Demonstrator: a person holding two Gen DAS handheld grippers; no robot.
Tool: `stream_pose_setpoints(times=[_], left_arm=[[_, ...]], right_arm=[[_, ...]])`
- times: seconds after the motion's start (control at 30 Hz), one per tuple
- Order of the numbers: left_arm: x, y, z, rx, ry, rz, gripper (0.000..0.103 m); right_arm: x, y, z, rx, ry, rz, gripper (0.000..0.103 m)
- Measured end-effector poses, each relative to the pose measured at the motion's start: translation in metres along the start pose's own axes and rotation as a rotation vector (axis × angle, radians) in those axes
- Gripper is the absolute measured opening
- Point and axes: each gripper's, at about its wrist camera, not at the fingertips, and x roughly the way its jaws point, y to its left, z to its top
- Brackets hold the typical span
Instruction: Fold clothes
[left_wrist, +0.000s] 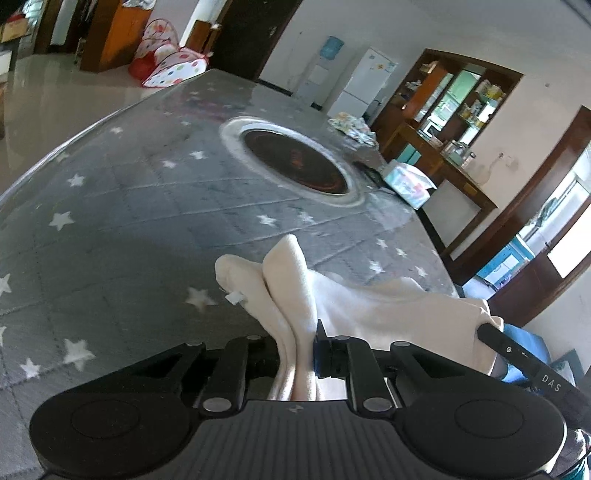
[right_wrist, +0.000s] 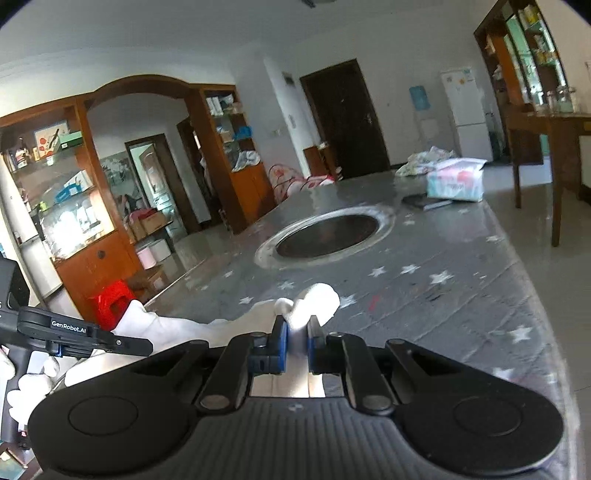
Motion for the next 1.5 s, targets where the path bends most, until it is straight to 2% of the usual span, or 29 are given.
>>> stream_pose_setpoints(times=[0.47,0.9,1.23,1.5], left_arm=[[0.013,-0.060,-0.008,0.070,0.001,-0.030,0.015],[0.011,-0.100,0.006,0.129,-0.055,-0.056,0.015],[0.033,-0.122,0.025,0.174,-0.042,-0.073,0.015],[0.064,-0.132,0.039,0.207,-0.011,-0.076,0.015]], right_arm=[[-0.053,-0.030,0.008,-0.001,-0.081,-0.065,0.009],[-0.081,-0.034,0.028,-0.042,-0.163,-0.096,0.009],[-0.076,-0.041,0.043,-0.048,-0.187,-0.153,0.009],[-0.056,-0.057,0.047,-0.015,-0.161,-0.204,0.009]])
